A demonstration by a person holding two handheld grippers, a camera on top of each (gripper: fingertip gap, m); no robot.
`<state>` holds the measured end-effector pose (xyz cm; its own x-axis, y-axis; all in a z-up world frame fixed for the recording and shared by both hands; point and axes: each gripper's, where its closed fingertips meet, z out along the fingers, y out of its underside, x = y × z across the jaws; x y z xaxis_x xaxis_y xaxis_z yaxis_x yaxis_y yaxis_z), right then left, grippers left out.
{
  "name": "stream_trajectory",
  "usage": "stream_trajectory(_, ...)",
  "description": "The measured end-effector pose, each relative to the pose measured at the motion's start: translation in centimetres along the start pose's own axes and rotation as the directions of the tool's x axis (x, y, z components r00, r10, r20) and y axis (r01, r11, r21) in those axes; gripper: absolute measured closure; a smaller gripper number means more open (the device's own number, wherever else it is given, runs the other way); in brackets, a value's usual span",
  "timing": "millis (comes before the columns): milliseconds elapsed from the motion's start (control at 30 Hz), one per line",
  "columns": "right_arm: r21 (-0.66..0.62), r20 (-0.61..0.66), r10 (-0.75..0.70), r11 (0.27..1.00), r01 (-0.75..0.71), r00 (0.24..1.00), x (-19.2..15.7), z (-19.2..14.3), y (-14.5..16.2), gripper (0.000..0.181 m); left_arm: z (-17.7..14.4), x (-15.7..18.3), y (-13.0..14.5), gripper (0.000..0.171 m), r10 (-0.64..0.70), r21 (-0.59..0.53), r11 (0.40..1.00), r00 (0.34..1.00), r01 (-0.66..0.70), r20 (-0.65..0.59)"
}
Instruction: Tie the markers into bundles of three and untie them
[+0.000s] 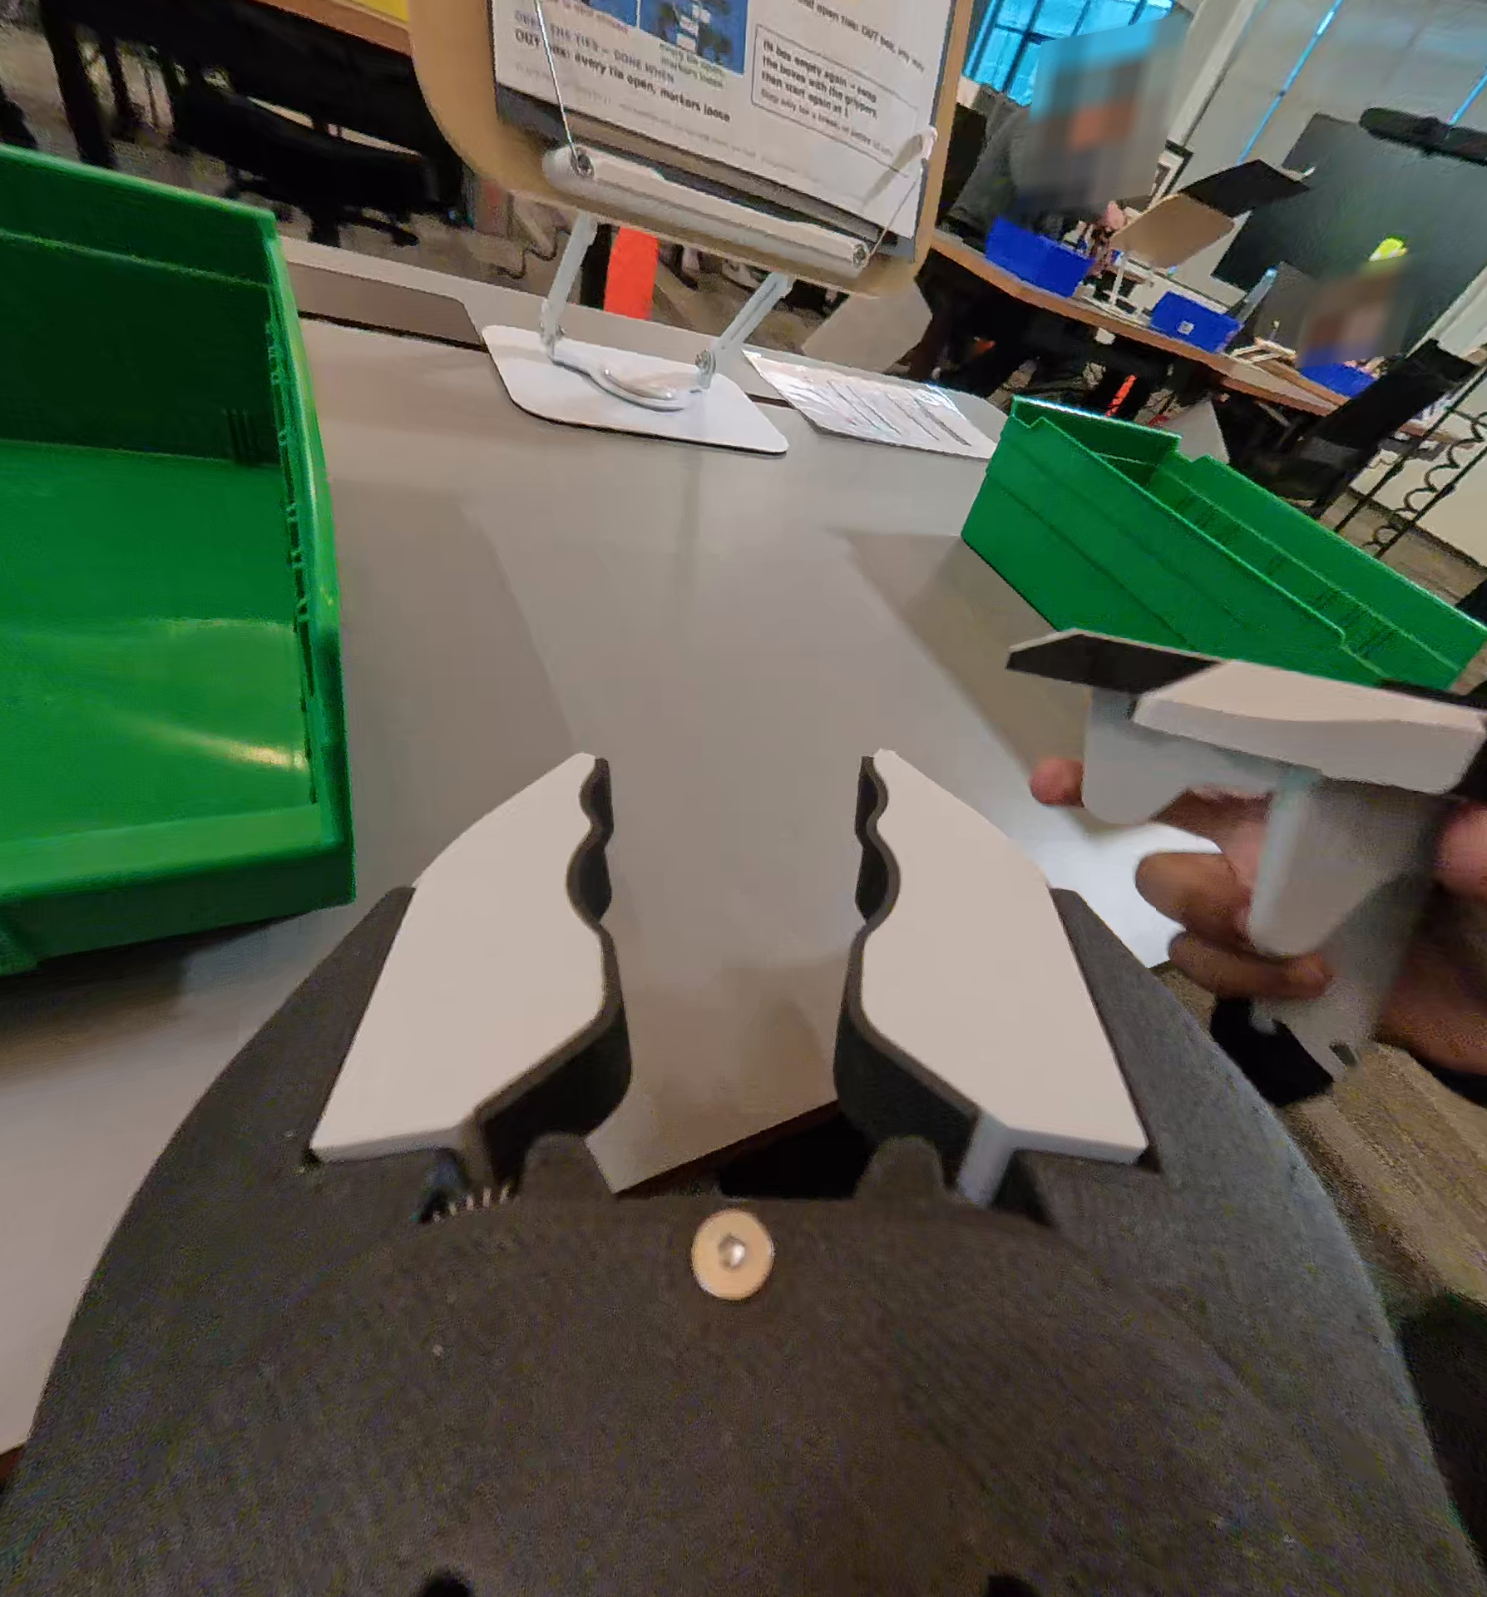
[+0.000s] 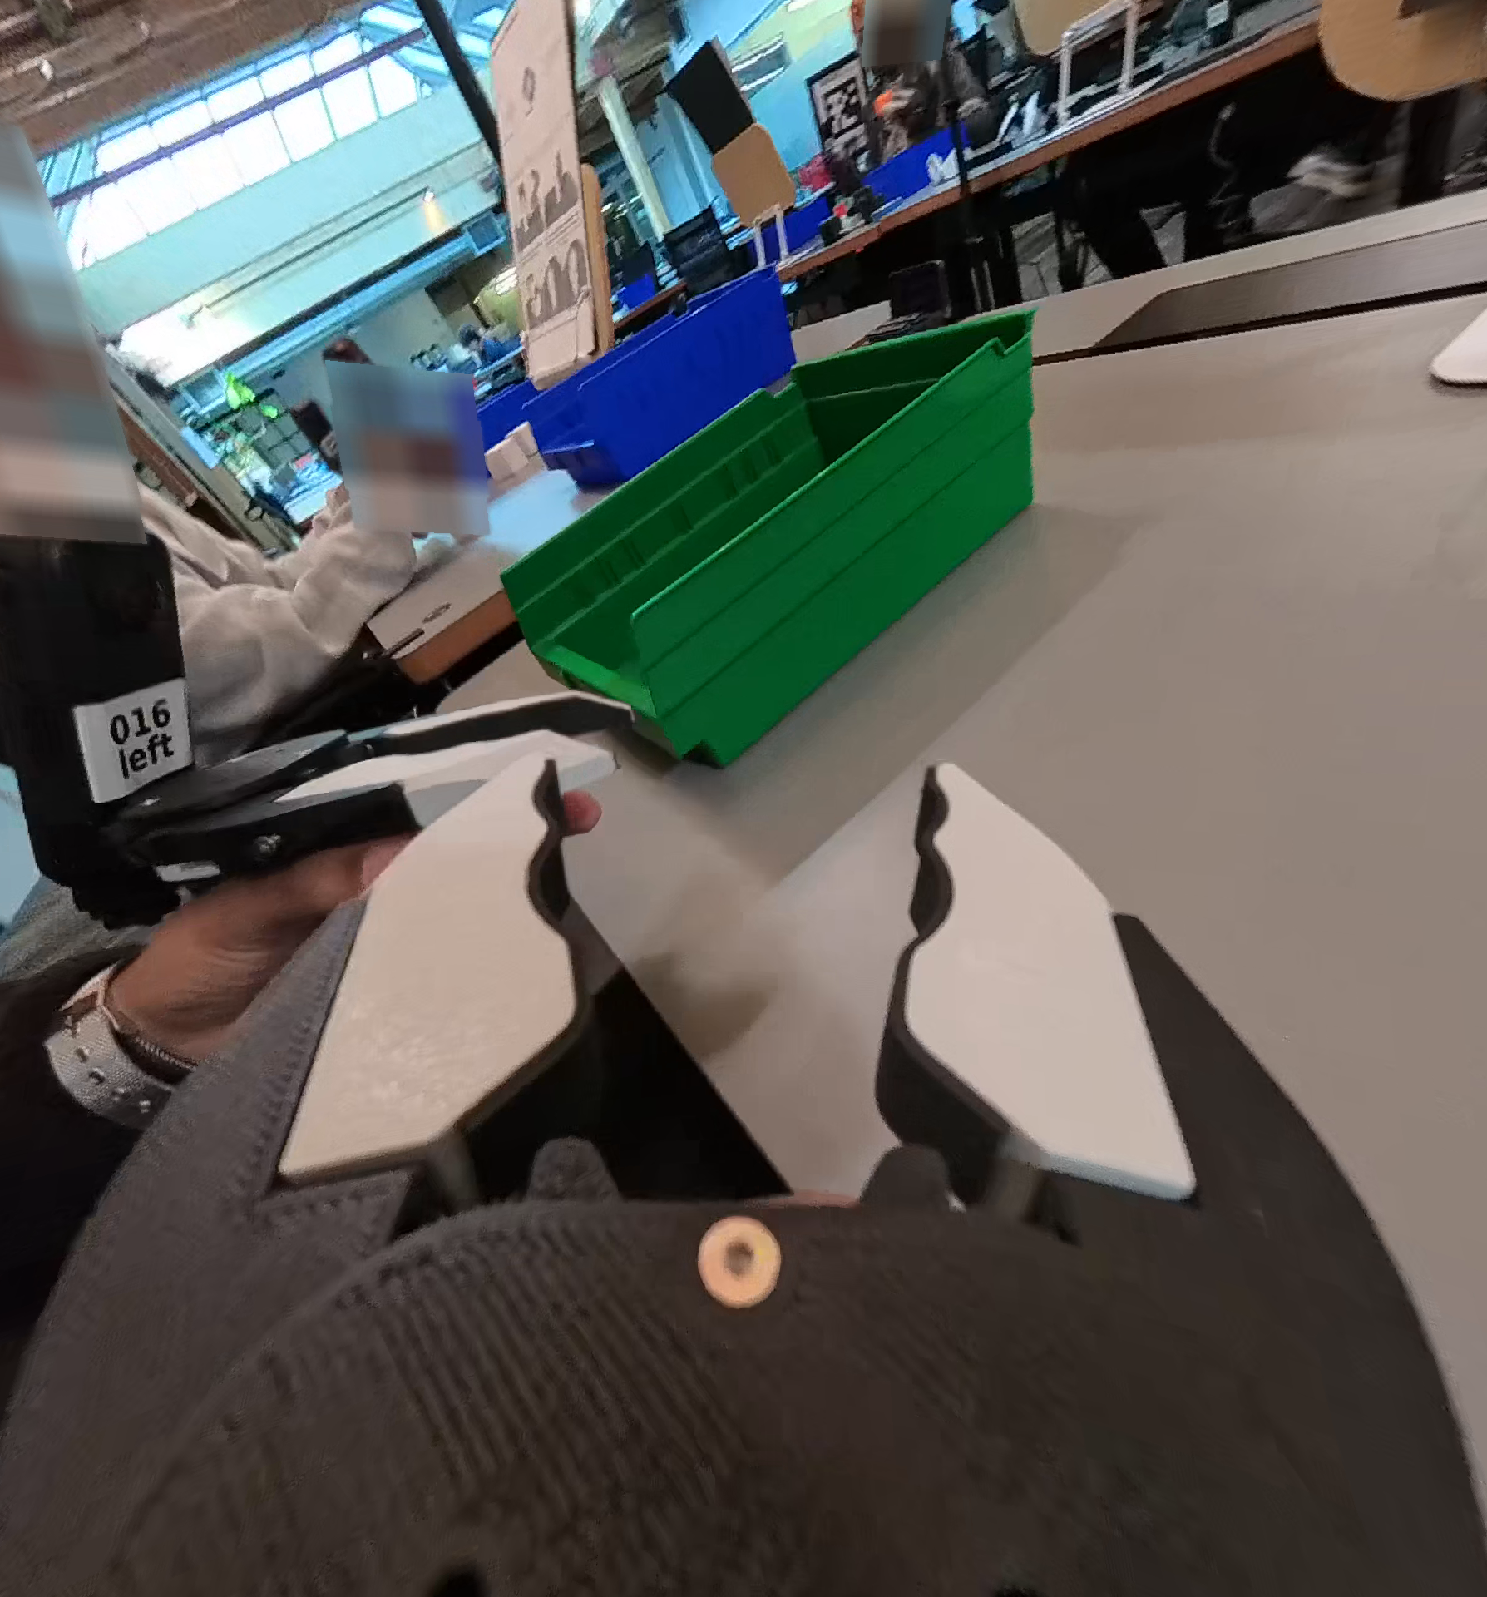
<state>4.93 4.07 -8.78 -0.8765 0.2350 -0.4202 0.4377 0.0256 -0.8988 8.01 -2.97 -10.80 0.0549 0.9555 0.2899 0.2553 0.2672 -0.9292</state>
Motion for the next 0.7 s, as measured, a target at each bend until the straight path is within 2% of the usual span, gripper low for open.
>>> stream_trajectory(100,-0.006,-0.028,-0.010,1.000,0.009,1.000,-0.5,-1.5,1.4,0.102,0.4,0.9,0.5,0.112,0.039,-0.023,0.999,0.999,-0.039,-0.030)
stream_trajectory(167,-0.051,-0.047,-0.116,0.992,0.114,0.992,-0.1,-2.3,2.6,0.105,1.2,0.6,1.7,0.111,0.109,-0.074,0.991,0.994,-0.111,-0.027)
stream_trajectory(267,-0.070,-0.182,-0.282,0.959,0.274,0.942,2.9,-4.4,2.8,0.110,2.7,0.0,1.9,0.111,0.194,-0.102,0.975,0.981,-0.195,-0.017)
stream_trajectory(500,0.001,-0.437,-0.164,0.983,0.183,0.884,9.4,-10.9,1.8,0.115,6.8,2.4,1.0,0.114,0.200,-0.055,0.977,0.975,-0.206,-0.094)
stream_trajectory(633,-0.098,-0.459,-0.146,0.989,0.114,0.876,11.1,-10.3,3.7,0.109,10.1,3.1,0.9,0.113,0.260,-0.054,0.962,0.960,-0.266,-0.099)
stream_trajectory(700,-0.097,-0.502,-0.195,0.981,0.169,0.843,11.4,-9.8,2.9,0.109,11.2,3.5,0.6,0.113,0.266,-0.046,0.961,0.958,-0.272,-0.106)
